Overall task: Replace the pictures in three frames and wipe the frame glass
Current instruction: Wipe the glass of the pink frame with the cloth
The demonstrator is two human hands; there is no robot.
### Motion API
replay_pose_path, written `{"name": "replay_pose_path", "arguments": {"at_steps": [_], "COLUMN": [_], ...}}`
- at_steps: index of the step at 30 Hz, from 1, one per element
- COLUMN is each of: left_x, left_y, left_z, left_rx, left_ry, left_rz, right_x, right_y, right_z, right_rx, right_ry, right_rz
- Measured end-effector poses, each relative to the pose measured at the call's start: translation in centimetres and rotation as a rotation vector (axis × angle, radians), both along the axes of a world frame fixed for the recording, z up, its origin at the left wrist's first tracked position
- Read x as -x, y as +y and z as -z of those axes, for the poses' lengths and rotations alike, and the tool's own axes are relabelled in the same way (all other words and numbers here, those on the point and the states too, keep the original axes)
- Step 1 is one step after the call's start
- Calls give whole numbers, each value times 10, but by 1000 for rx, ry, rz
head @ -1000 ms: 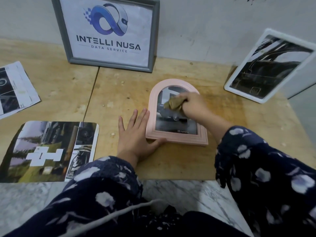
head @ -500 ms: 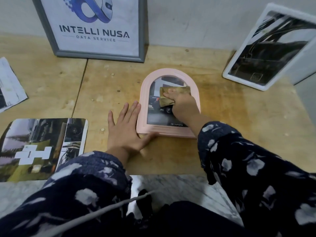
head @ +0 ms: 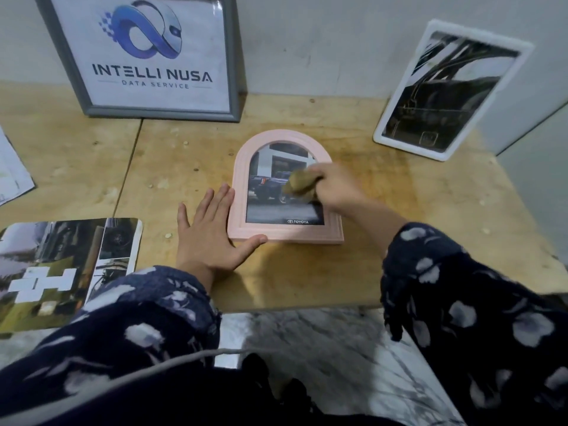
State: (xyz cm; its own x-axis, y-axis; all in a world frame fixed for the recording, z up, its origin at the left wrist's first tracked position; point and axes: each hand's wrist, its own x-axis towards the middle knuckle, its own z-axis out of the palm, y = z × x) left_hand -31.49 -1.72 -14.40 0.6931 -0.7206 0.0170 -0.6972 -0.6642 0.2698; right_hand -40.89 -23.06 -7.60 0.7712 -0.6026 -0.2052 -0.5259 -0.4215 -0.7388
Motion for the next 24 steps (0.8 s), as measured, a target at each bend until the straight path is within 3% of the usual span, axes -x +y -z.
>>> {"name": "replay_pose_path", "arguments": {"at_steps": [3,5,9,14,24], "left_x": [0,-1,-1,-2,-1], "left_y": [0,0,1,-1,0], "left_z": [0,0,0,-1,-2], "left_rx": [11,17,21,14,11], "left_ry": [-2,6,10,21,16], "left_rz": [-2,-4,-9,-17,-17], "right_x": [-19,-34,-39,-17,44], "right_y": [-18,-23,-21,-8,38], "right_z": [-15,-17,11,29,33], "right_rx": [262,284,419,572,626], "right_ry": [-21,-41,265,372,138], "right_rz": [83,37,-174,-212,-195]}}
